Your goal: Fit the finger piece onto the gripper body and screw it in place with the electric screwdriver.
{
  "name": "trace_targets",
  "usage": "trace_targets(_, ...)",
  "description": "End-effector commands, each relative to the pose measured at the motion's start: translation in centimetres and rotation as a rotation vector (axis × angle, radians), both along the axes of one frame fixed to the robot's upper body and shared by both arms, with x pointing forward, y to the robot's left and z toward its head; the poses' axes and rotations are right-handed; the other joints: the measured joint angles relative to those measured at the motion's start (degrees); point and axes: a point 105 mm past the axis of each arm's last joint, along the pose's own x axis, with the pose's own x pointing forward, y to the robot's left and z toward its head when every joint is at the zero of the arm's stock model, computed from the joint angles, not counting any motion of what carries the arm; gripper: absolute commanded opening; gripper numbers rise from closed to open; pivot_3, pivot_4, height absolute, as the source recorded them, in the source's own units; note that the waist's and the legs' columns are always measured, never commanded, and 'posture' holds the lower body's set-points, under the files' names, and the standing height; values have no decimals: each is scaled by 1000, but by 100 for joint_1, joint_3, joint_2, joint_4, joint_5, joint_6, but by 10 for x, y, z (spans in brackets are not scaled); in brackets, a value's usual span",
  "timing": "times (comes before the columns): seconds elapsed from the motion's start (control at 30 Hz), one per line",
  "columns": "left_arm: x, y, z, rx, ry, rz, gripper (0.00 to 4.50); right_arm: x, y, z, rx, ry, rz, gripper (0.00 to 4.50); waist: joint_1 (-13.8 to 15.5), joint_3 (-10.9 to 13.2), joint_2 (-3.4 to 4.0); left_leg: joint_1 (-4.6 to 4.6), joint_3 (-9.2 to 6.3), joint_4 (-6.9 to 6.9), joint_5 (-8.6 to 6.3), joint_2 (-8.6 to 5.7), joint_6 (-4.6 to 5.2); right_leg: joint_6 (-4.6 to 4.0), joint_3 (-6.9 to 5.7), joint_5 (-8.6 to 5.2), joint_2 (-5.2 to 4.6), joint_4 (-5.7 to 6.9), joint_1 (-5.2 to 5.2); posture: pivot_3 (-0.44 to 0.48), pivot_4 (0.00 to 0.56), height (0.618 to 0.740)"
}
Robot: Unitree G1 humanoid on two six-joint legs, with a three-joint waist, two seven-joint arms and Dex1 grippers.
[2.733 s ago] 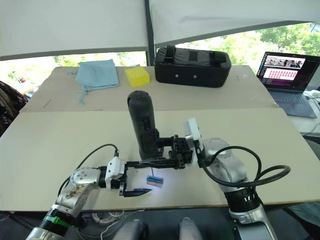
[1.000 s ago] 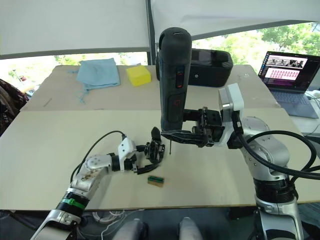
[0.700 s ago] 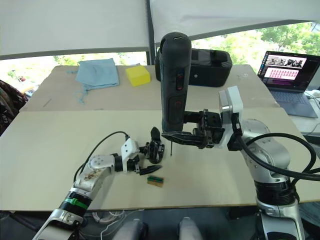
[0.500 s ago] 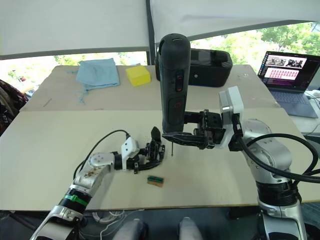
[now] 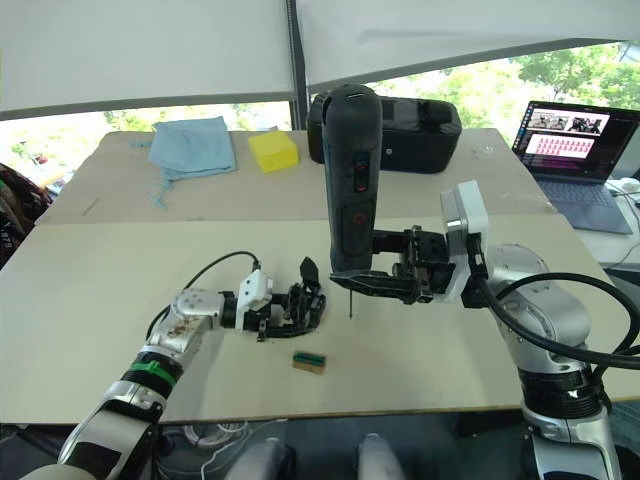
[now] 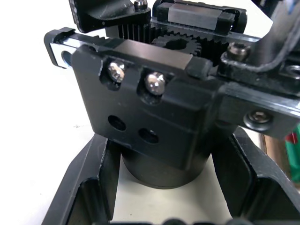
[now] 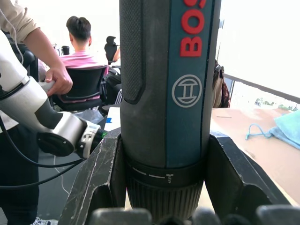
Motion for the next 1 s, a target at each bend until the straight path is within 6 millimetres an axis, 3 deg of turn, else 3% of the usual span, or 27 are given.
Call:
trace_targets(0.03,4,4,-2,-9,26,36,2299,-11,-3,16,26,-66,25,1903,3,0,0,0,-1,0,0,0,0,0,0,0,0,0,0,0,150,740)
trace_targets(0.1,3,5,0,-21,37,38,3330,-11,-3,15,26,-65,26,1903,7,0,0,0,-2,0,0,1,0,0,0,0,-1,1,1,0,150,740)
trace_targets(0.2,0,7,5,-49,32,58,4474,-12,-3,15,26,-63,27,1903,-9,0,0,-1,-3,1,0,1,0,1,0,0,-1,2,0,0,150,740)
trace_targets(0.47,-10,23,4,-57,-6,152,4474,-12,-3,14,25,-52,28,1903,-7,0,0,1,-22,1,0,5,0,0,2,0,-2,3,-2,0,150,740)
trace_targets(0.77,-32,6,0,-80,-3,234,4474,-11,-1,12,32,-45,30,1903,18,0,0,1,-43,1,0,6,0,1,3,0,-8,3,0,0,150,740)
trace_targets(1.0,-36,-8,-9,-85,6,295,4474,-12,0,12,39,-40,30,1903,43,0,1,5,-43,1,0,3,0,2,3,0,-9,2,5,0,150,740)
